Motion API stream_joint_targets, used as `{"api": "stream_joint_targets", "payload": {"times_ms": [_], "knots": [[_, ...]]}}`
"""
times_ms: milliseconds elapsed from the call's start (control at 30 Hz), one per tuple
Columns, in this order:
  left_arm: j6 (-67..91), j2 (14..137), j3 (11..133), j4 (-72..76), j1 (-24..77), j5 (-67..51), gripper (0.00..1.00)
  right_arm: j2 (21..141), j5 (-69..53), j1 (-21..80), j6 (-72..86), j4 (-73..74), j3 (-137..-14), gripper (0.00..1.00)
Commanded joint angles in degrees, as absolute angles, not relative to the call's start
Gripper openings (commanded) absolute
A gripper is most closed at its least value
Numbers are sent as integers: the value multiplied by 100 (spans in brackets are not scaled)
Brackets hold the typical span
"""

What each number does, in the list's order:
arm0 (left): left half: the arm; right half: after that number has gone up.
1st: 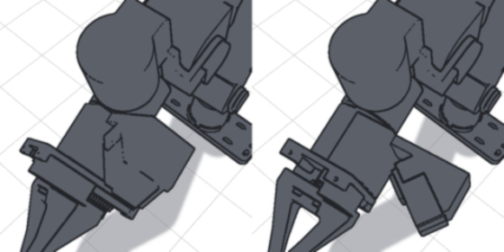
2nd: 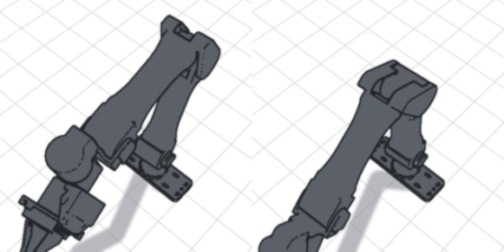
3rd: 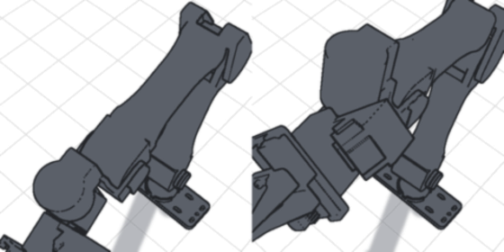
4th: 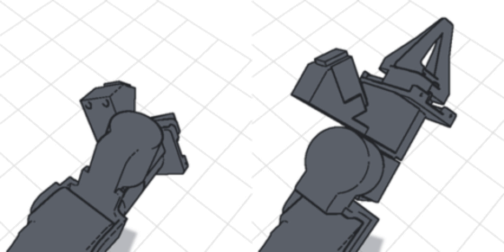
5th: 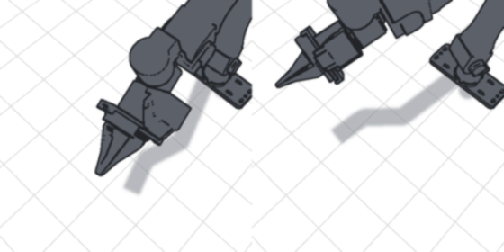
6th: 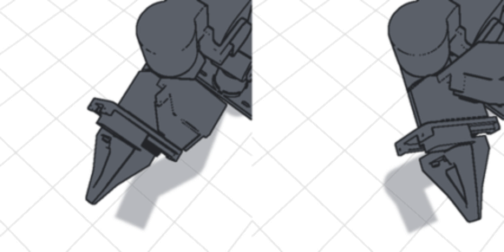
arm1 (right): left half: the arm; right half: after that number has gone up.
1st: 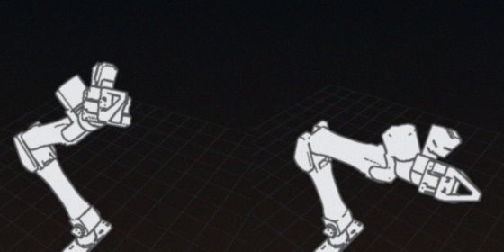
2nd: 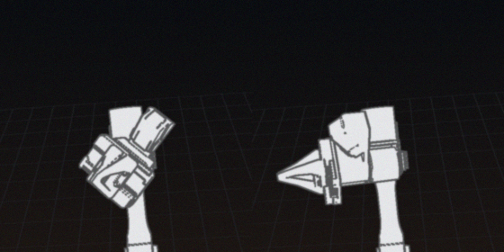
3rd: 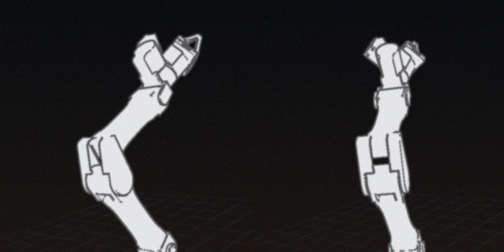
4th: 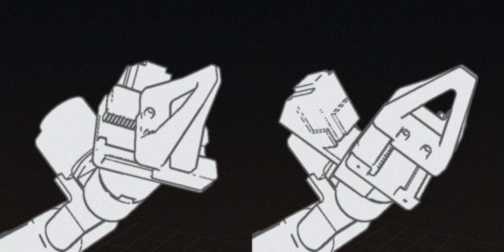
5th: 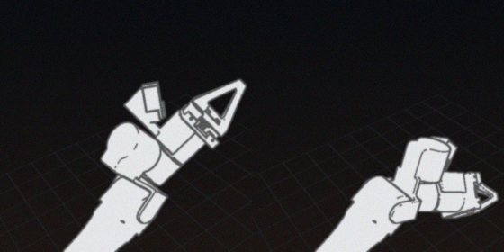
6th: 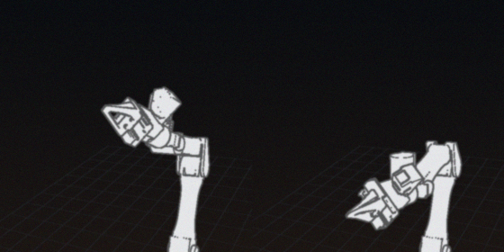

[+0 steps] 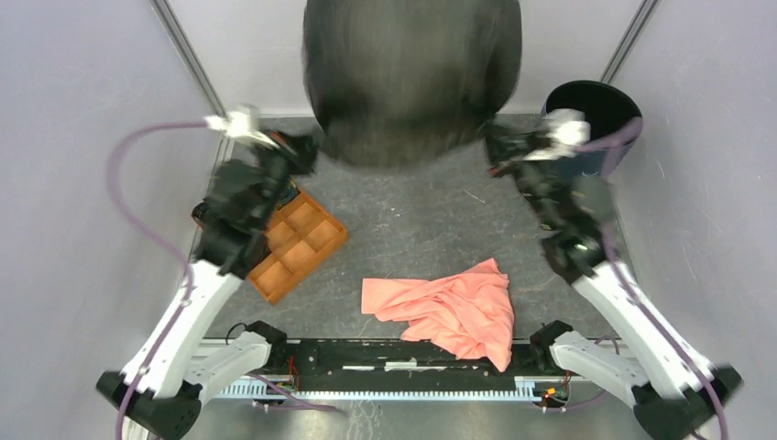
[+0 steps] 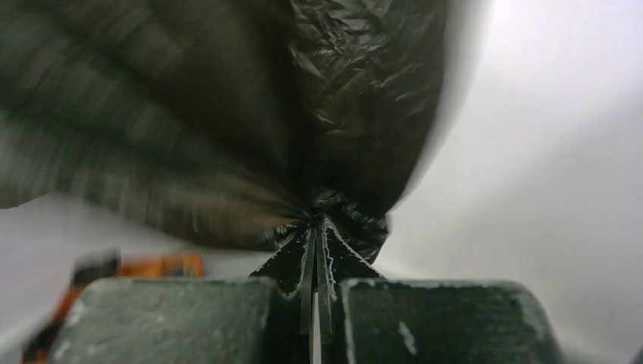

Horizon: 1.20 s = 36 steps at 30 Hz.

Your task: Put the trash bags into the trash bin

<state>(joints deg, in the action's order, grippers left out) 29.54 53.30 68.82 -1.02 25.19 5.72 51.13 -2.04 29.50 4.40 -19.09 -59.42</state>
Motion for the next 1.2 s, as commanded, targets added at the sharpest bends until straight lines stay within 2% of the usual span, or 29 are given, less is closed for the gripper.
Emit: {"api": "stream_joint_targets", "payload": {"times_ms": [0, 100, 167, 267, 400, 500, 633, 800, 900, 1167], "knots": [[3371, 5701, 4528, -957, 2518, 344, 2, 6665, -1030, 2972, 969, -1117, -4406, 1], [3632, 5166, 3691, -995, 2509, 184, 2, 6547, -1062, 3154, 1027, -1241, -3815, 1], [3649, 4834, 3776, -1247, 2506, 69, 2, 6362, -929, 3239, 834, -891, -4062, 1], [3412, 4678, 4759, -1686, 2512, -268, 2, 6148, -839, 3280, 610, -288, -4986, 1], [3041, 4888, 6484, -2196, 2518, -466, 2, 5889, -1073, 3277, 650, -246, -5873, 1], [2918, 4875, 7021, -2367, 2516, -422, 2, 5775, -1083, 3271, 680, -267, -6085, 1], [3075, 4618, 6206, -2377, 2516, -169, 2, 5793, -646, 3278, 675, -249, -5402, 1], [3231, 4009, 5148, -2359, 2516, -183, 2, 5972, -800, 3277, 736, -17, -4618, 1], [3035, 3803, 5342, -2432, 2514, -19, 2, 5936, -1059, 3283, 819, -84, -4655, 1], [2556, 4170, 6098, -2697, 2514, 159, 2, 6127, -1537, 3276, 1050, -107, -5169, 1]]}}
